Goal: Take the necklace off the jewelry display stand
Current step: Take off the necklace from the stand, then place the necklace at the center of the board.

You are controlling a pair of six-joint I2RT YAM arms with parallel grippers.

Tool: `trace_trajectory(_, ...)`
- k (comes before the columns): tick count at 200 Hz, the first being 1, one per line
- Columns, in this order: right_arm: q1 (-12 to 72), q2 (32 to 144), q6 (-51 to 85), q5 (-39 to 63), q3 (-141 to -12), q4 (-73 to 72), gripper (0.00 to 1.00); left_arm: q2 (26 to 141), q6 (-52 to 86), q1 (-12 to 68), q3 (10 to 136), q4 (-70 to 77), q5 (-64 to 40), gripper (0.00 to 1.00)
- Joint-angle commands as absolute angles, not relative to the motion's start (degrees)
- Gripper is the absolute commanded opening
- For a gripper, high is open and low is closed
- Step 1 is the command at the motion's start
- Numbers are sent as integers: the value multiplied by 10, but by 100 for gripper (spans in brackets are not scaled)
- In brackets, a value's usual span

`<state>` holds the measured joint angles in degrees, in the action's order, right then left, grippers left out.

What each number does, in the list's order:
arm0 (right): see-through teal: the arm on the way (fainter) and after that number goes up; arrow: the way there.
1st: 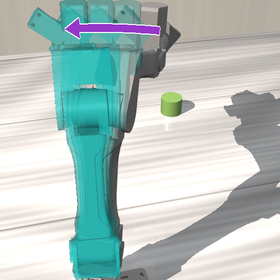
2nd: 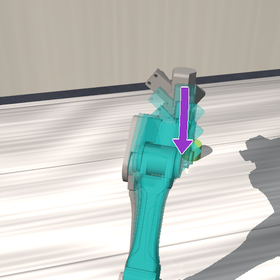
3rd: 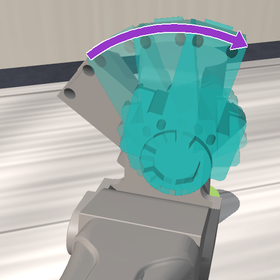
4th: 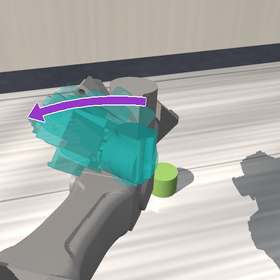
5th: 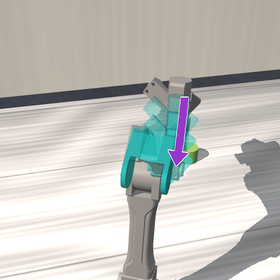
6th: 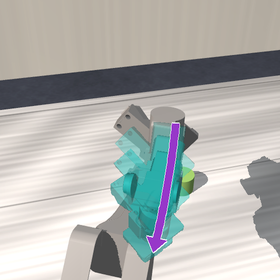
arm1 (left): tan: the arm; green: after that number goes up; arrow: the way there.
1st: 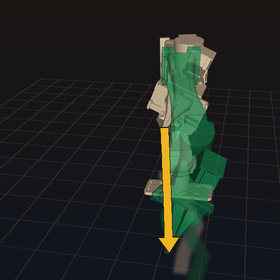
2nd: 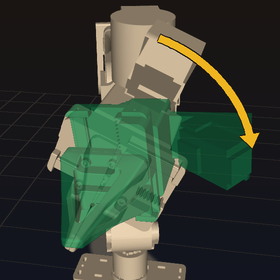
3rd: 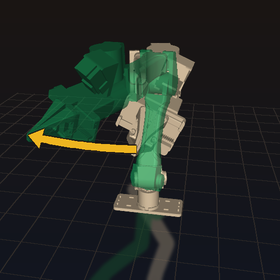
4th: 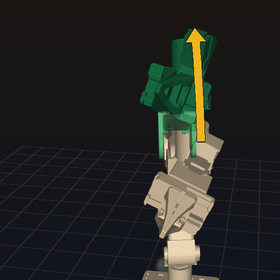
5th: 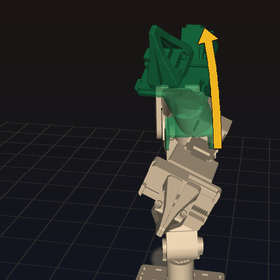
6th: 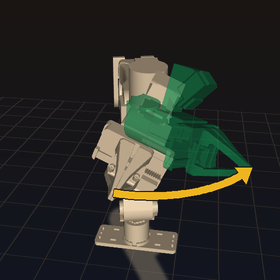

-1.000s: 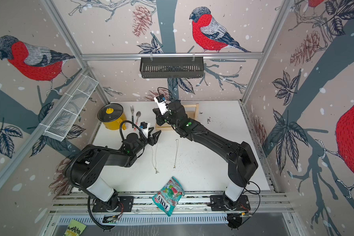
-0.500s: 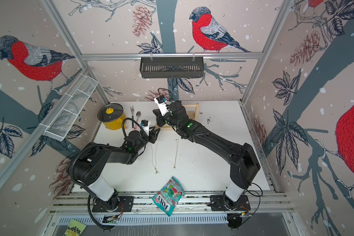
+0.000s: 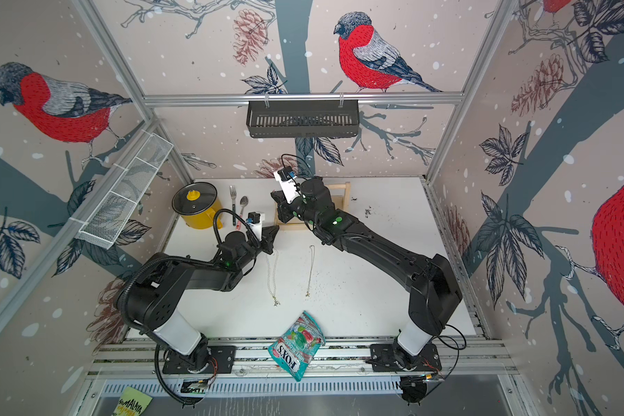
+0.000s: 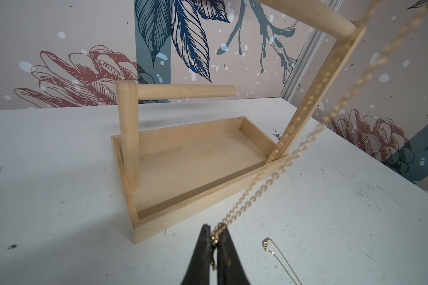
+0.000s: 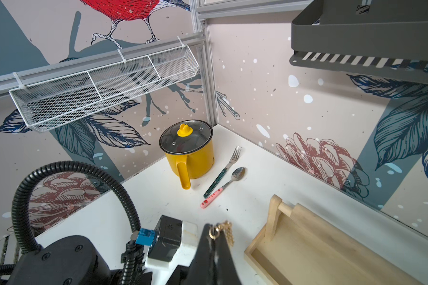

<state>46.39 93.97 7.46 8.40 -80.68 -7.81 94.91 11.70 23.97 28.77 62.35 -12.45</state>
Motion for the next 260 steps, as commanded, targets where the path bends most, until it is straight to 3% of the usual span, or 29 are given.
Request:
trace_trajectory(1, 463, 931, 70, 80, -804, -96, 0, 945, 115, 239, 285, 649, -137, 7)
trace_trajectory(14, 464, 928, 69, 78, -801, -95, 0, 945, 116, 239, 286, 649, -143, 0)
trace_trajectory(106, 466, 876, 80, 7, -752, -88, 0, 911, 165, 263, 264, 653, -247, 0)
trace_trajectory(208, 475, 669, 122, -124, -594, -38, 0, 765, 230, 542, 254, 465, -82, 0)
trace_trajectory(260, 476, 551, 173, -150, -500, 17, 0, 812, 319, 657, 278, 457, -25, 0)
